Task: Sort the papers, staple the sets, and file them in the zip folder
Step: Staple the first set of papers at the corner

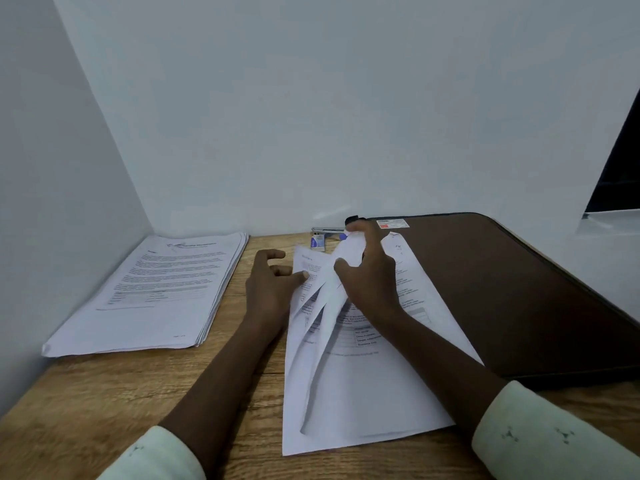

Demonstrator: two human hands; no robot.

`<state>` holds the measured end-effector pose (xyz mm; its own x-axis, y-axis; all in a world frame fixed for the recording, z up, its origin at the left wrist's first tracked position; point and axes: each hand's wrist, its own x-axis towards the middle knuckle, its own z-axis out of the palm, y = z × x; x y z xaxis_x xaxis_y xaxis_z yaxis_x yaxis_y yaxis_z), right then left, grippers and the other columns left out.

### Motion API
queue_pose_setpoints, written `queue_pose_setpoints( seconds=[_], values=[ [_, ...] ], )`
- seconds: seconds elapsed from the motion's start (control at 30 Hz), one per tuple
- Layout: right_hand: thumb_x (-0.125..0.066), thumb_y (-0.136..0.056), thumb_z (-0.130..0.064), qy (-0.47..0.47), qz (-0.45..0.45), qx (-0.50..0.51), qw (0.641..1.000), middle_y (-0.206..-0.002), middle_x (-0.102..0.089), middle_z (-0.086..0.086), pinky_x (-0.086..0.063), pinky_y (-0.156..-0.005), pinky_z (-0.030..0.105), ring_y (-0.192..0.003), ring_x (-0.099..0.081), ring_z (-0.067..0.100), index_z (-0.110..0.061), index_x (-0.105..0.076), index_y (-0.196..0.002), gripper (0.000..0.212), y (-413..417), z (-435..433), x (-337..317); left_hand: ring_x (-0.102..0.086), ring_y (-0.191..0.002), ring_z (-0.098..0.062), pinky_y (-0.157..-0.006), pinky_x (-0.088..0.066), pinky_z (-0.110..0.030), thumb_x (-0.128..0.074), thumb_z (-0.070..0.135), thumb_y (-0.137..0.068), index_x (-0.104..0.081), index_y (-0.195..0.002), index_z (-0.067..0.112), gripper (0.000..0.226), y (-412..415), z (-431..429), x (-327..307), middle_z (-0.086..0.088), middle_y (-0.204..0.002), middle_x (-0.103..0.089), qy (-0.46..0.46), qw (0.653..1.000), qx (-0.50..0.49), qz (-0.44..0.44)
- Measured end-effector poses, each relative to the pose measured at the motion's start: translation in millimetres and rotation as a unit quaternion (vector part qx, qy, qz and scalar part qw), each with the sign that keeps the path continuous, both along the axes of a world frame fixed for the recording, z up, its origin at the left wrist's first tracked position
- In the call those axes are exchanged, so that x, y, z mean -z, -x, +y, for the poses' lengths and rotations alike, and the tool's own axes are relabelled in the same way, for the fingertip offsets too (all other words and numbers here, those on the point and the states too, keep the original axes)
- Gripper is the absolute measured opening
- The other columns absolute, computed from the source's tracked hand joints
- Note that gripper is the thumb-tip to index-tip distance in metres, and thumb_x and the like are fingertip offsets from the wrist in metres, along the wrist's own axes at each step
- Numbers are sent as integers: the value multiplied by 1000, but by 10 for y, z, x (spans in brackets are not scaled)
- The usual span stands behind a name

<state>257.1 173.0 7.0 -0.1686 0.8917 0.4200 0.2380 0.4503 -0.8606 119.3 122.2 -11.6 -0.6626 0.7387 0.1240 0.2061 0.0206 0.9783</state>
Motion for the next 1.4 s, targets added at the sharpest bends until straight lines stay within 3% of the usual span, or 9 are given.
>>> queue_pose_setpoints(
  seconds=[0.1, 0.23, 0.4, 0.57, 0.77, 0.9, 1.03, 1.23, 1.4],
  values=[
    [-63, -87, -10, -15, -50, 21, 998, -92, -75, 2, -35, -65, 10, -88, -65, 16, -11, -77, -92, 15, 23, 24, 32, -71, -86, -35, -75, -58, -49, -78, 1, -78, -56, -107, 19, 41, 27, 13, 4, -14, -89, -67, -1, 999, -5, -43],
    [-80, -79, -27, 6, -39, 30, 999, -85, -72, -2, -36, -67, 12, -83, -61, 9, -11, -74, -80, 17, 31, 48, 49, -71, -84, -37, -75, -59, -51, -76, -5, -78, -62, -102, 11, 32, 40, -7, 9, -20, -88, -69, -18, 997, 2, -78],
    [-81, -74, -13, 19, -16, 34, 999, -82, -61, -9, -36, -63, 15, -84, -56, 12, -17, -59, -75, 22, 19, 72, 36, -72, -85, -40, -75, -60, -55, -75, -5, -78, -64, -93, 9, 23, 51, -11, 12, -23, -91, -71, -25, 996, -1, -89],
    [-71, -80, -7, 9, -21, 25, 999, -100, -72, 1, -36, -75, 15, -98, -62, 15, -22, -72, -79, 15, 55, 75, 66, -71, -80, -37, -70, -57, -52, -78, 12, -77, -63, -74, 21, 18, 56, 8, 64, -14, -77, -73, -25, 999, -41, -23],
    [-69, -84, -7, -10, -37, 38, 999, -109, -71, 7, -33, -69, 5, -102, -61, 15, -18, -77, -87, 14, 60, 89, 75, -64, -80, -1, -66, -42, -19, -75, 12, -81, -62, -72, 10, 16, -40, -26, 48, 6, -78, -70, -47, 985, -77, 149],
    [-69, -89, -25, -5, -50, 34, 998, -104, -73, 7, -37, -72, 13, -96, -63, 15, -13, -78, -97, 17, 57, 59, 60, -58, -97, -1, -71, -35, 1, -76, 6, -78, -65, -73, 6, 12, -38, -28, 35, 12, -100, -63, -69, 980, -51, 179],
    [-71, -83, -49, 13, -46, 13, 999, -66, -64, -8, -35, -57, 7, -58, -53, -2, -13, -74, -73, 37, 58, 1, 15, -52, -115, 1, -86, -45, -16, -80, 9, -75, -68, -68, 15, 15, -79, -46, 34, 6, -119, -50, -108, 967, 70, 218],
    [-69, -85, -20, 45, -45, 63, 996, -65, -52, -1, -34, -52, 13, -66, -50, 18, -7, -56, -73, 22, 49, 92, 39, -63, -105, -6, -87, -54, -27, -75, 38, -79, -57, -115, 29, 40, -122, -70, 2, 8, -121, -60, -79, 989, 90, 86],
    [-67, -80, -3, 27, 35, 54, 998, -77, -48, -12, -36, -52, 3, -67, -50, 5, -12, -47, -100, 30, 39, 9, 10, -70, -90, -34, -83, -58, -54, -74, -2, -79, -56, -109, 22, 42, 48, -10, 26, -12, -90, -67, -5, 998, -17, -56]
  ],
)
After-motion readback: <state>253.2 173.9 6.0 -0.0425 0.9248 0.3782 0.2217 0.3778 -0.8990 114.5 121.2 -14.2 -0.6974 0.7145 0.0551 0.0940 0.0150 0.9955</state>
